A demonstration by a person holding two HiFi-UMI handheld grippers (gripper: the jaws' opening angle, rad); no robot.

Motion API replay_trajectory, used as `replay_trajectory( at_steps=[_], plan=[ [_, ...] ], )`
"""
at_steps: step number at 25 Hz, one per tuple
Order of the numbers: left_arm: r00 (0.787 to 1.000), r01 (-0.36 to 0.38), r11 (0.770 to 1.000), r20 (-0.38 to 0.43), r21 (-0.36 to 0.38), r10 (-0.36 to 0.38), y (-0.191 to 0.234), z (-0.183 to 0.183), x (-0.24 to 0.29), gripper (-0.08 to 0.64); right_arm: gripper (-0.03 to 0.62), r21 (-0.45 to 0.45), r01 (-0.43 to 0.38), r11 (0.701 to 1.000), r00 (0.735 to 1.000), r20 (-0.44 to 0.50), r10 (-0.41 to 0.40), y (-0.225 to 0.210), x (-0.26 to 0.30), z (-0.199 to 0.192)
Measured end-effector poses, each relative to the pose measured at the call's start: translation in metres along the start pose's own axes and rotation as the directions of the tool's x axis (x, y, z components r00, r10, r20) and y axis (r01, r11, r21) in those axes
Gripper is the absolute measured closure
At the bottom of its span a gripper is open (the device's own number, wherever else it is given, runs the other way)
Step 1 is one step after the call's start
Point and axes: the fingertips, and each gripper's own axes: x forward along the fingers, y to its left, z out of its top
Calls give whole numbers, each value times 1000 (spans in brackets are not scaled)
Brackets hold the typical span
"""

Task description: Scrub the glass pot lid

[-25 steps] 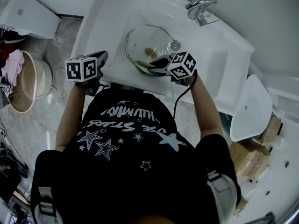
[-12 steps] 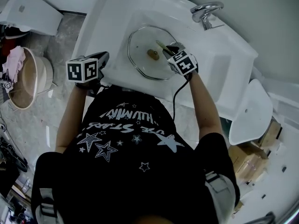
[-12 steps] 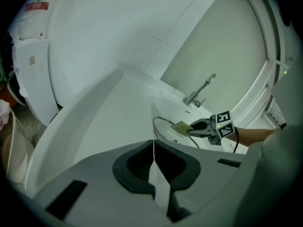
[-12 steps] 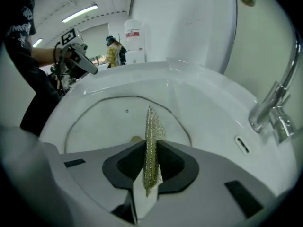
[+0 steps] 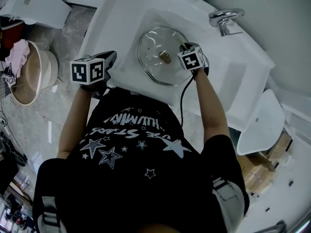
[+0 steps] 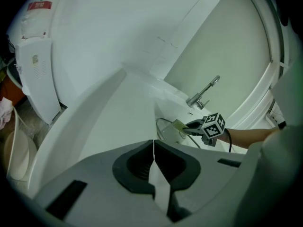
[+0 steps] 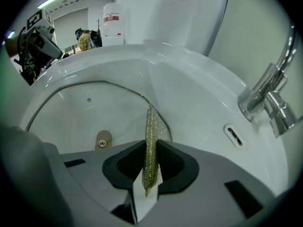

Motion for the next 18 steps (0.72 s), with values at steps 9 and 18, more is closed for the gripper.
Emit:
replay_trajectory(
  at_steps=[9,18],
  plan=[
    [1000,-2,1000,-16,-4,2,3,-6,-1,546,522,-19,38,999,999,-23,-39,-2,3,-8],
    [1000,15,1000,-19,11,-14,-2,-8,0,546,520,14,-6,1000,998,-55,7,18,-5,-22]
  ],
)
